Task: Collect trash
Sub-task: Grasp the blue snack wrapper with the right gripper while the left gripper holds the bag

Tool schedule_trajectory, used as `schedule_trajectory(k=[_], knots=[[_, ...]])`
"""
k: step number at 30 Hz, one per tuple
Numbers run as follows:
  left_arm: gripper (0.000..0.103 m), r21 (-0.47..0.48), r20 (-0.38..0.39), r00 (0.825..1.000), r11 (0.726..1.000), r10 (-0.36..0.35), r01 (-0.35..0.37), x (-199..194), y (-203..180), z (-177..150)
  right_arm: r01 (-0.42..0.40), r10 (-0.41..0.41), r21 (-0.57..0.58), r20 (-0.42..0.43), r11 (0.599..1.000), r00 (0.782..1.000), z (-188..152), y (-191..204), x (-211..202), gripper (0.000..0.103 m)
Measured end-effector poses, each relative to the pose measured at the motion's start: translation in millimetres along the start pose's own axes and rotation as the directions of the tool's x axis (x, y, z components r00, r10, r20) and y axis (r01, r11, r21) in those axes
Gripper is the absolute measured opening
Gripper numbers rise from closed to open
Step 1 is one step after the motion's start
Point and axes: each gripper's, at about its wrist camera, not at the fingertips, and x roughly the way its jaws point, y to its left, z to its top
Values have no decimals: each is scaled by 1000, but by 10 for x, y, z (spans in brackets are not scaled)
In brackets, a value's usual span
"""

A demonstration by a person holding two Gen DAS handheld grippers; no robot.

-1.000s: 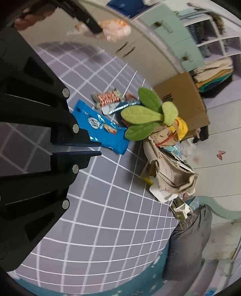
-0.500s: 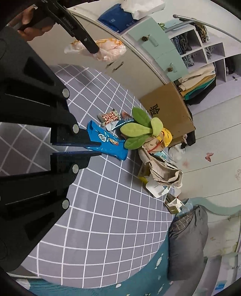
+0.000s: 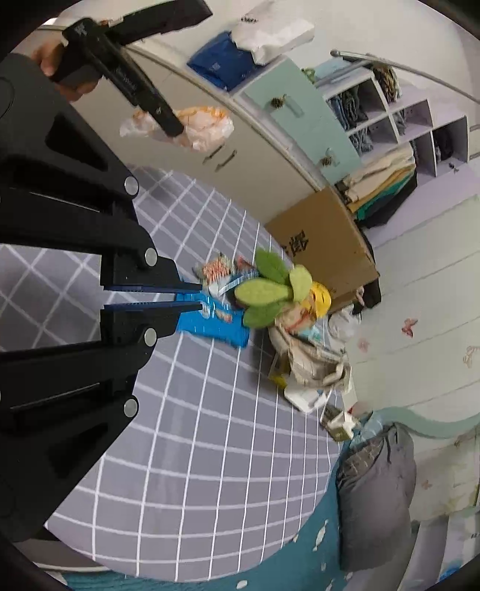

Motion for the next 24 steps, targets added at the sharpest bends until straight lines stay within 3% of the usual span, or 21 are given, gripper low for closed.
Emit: schedule_trajectory(k=[6,11,13,14,15,24], knots=[[54,-46,2,1000,999,16,-16,-63,281,-31,-57,56,-50,-14,997,998,-22,325,69,4],[54,-84,-5,999,995,51,-51,-46,580,-70,48,-50,-68,-23,997,999,-17,384,344,5],[54,-92,-11,998,994,58,-59,-21,673,-83,131,-133,-75,-22,989,991,-22,328,457,23],[54,-96,-15,998,993,62,-63,-4,714,-85,170,-172,-73,-20,983,985,-18,287,528,64],[54,-102,-20,998,992,67,-69,17,758,-96,193,-195,-72,-23,979,981,-12,250,583,74],[54,-128,-43,995,987,94,-99,191,978,-116,277,-289,-96,-153,956,945,117,16,1256,72]])
